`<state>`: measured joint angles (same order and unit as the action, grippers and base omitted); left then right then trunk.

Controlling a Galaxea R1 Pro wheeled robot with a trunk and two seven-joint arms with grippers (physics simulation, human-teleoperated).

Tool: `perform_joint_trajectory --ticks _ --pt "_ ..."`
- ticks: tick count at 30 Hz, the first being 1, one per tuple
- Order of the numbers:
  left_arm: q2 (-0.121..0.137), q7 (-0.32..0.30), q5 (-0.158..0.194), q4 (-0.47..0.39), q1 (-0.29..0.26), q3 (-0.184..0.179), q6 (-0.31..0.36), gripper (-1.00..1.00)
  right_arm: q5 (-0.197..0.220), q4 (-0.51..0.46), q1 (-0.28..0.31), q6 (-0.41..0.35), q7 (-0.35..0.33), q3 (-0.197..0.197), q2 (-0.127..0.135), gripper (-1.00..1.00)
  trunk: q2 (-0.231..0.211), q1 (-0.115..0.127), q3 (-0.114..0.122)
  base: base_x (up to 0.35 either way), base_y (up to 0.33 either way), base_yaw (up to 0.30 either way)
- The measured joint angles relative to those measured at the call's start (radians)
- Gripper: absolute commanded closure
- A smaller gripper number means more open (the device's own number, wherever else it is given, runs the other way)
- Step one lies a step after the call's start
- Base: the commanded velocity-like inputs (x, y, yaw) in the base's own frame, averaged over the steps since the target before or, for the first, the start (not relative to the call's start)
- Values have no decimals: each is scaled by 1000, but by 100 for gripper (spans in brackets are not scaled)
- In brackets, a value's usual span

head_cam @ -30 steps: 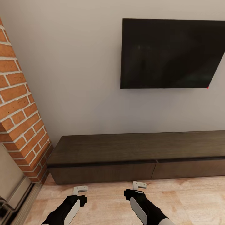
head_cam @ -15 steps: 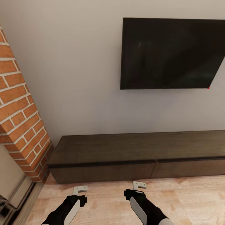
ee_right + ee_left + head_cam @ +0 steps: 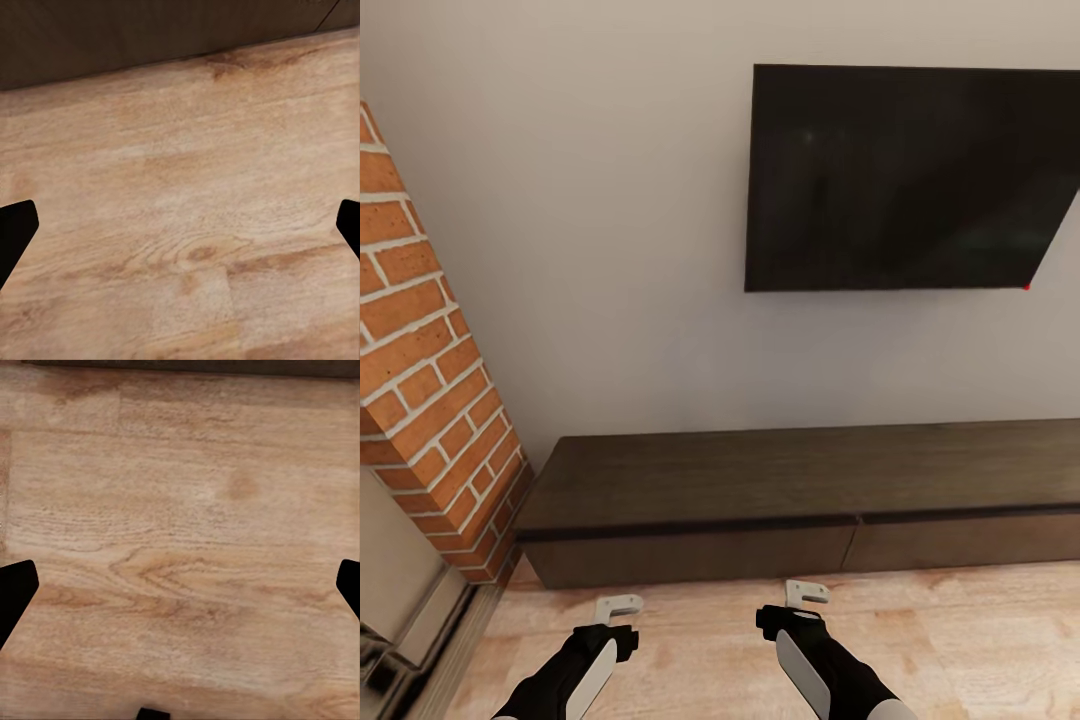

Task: Place each of the two pumpkins and all three candles from the living room inside a cabinet in the living room (use any cabinet), then make sure every cabinet is closed, and position the cauldron so it is next to a table in the living room.

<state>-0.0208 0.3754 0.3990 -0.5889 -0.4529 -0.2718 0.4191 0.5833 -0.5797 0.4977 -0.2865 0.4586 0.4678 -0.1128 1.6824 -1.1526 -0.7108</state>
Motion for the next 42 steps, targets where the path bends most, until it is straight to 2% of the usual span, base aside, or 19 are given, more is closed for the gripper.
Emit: perform_joint_trajectory --ticks 19,25,29,33,37,38,39,42 --pt "0 0 2 5 0 1 0 -100 -2 0 0 6 0 1 1 -100 -133 73 59 0 0 0" --pt "10 0 0 55 -1 9 -3 -100 -2 9 -4 35 2 0 1 -100 -175 96 78 0 0 0" --pt "13 0 -3 99 -1 9 -23 -100 1 69 -4 66 2 -1 0 -100 -203 111 91 0 0 0" --pt "23 3 -8 227 -1 2 -82 -100 0 150 -5 119 2 -2 0 -100 -231 127 103 0 0 0" --pt "27 3 -6 350 0 -2 -201 -100 1 248 -4 173 2 -2 0 -100 -259 142 116 0 0 0" --pt "29 4 -6 443 0 -1 -271 -100 -2 325 -5 212 2 -3 0 -100 -266 146 119 0 0 0" --pt "30 5 -6 476 0 -2 -293 -100 -4 347 -4 219 1 -1 -1 -100 -273 150 122 0 0 0" --pt "31 4 -5 524 3 -3 -338 -100 1 379 -5 227 -1 -1 -1 -100 -294 161 131 0 0 0"
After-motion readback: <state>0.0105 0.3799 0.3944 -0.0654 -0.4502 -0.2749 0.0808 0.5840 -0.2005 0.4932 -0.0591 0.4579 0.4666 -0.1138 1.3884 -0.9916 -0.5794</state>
